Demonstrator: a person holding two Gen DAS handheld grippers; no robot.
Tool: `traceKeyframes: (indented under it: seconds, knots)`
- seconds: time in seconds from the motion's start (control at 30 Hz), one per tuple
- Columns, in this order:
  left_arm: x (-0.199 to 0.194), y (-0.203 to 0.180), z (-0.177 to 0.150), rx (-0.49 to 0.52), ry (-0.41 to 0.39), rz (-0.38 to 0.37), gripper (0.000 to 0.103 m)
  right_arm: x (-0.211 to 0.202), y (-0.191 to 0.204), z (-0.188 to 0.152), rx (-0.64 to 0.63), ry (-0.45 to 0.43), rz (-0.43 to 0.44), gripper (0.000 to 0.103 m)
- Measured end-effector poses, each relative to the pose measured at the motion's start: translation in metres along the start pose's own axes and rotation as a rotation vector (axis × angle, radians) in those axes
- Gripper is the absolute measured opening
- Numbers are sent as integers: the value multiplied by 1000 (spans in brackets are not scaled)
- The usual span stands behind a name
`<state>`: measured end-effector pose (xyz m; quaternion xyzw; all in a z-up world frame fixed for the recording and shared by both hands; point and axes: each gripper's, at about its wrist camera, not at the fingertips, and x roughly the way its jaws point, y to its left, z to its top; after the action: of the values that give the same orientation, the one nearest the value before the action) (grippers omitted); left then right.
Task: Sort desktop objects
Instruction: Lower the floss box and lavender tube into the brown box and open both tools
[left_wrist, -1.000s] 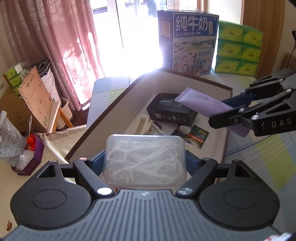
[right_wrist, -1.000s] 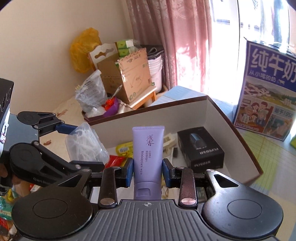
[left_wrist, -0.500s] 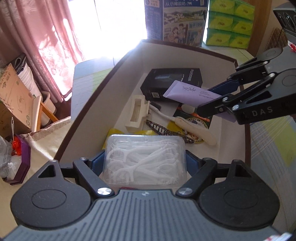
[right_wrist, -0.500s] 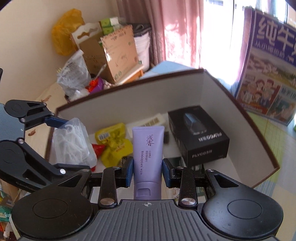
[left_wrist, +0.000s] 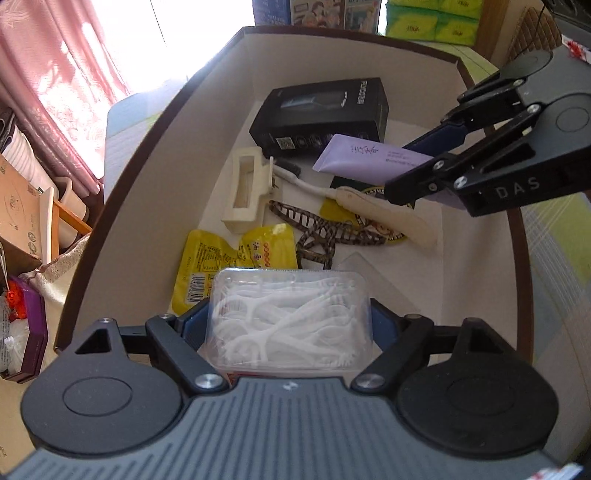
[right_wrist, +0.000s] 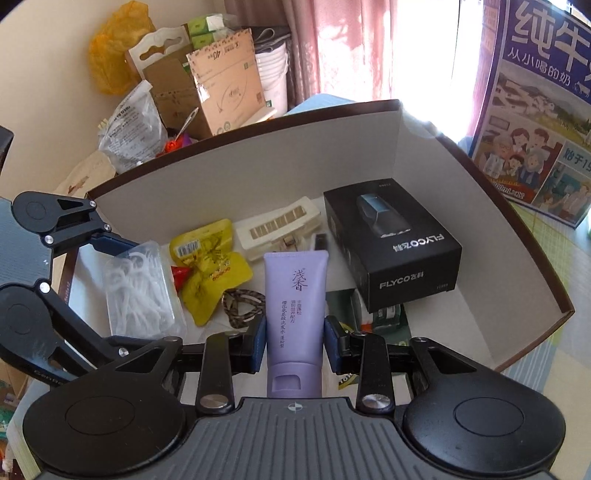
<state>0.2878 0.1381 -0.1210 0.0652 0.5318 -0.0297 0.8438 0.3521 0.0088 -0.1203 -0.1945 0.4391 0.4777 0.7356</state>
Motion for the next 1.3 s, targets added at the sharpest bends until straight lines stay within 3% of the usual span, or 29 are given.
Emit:
traceKeyframes:
  seconds: [0.5, 0.67, 0.9, 0.93, 1.0, 1.13, 1.2, 1.3]
  knots:
    - [11, 5, -2, 12, 33, 26, 83, 4, 4, -2, 2, 17, 9, 30]
    - [8, 7, -4, 7, 24, 31, 89, 7, 10, -3, -9, 25, 14, 30]
    - [0, 11, -2, -18, -2, 38, 89, 12, 16, -6, -52, 43, 9, 31]
    - [-1, 11, -2, -24, -6, 39, 89, 12, 16, -6, -61, 39, 3, 33]
    - [-4, 11, -2, -38, -15, 41, 89, 11, 17, -7, -74, 35, -10, 54]
    - [-10, 11, -3, -74, -33, 49, 90, 5, 16, -11, -96, 27, -16, 67]
    - [-15, 10, -3, -99, -43, 51, 90, 0, 16, -13, -108, 22, -23, 81]
    - [-22, 8, -3, -148, -59, 60, 93, -7, 16, -16, -129, 11, -26, 93]
